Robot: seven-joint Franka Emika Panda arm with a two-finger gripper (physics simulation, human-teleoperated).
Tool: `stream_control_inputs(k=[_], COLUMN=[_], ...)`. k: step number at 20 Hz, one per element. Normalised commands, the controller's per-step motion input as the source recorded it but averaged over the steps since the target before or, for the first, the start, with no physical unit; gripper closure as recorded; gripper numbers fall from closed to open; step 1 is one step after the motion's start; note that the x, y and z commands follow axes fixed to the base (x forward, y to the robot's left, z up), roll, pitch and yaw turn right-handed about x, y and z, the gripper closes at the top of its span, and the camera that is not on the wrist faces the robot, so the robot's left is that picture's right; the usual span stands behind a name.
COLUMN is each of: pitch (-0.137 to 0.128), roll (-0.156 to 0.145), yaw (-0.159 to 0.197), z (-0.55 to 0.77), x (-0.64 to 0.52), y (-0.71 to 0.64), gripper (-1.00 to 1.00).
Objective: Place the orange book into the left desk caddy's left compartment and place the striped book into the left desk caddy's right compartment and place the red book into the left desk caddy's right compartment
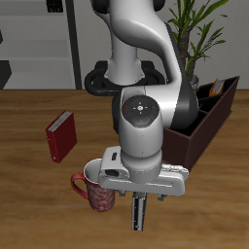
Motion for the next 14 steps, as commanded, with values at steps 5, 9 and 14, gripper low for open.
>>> stream_control_inputs(k=[5, 9, 14], pitch=[0.028, 0.003, -0.034], roll=[0.016, 0.015, -0.004], yaw=[0.017, -0.006, -0.004], z=[-0.22, -0.07, 0.31], x=[-0.04, -0.05, -0.11], y=[0.11, 0.03, -0.05], gripper=[1.0, 1.0, 1.0])
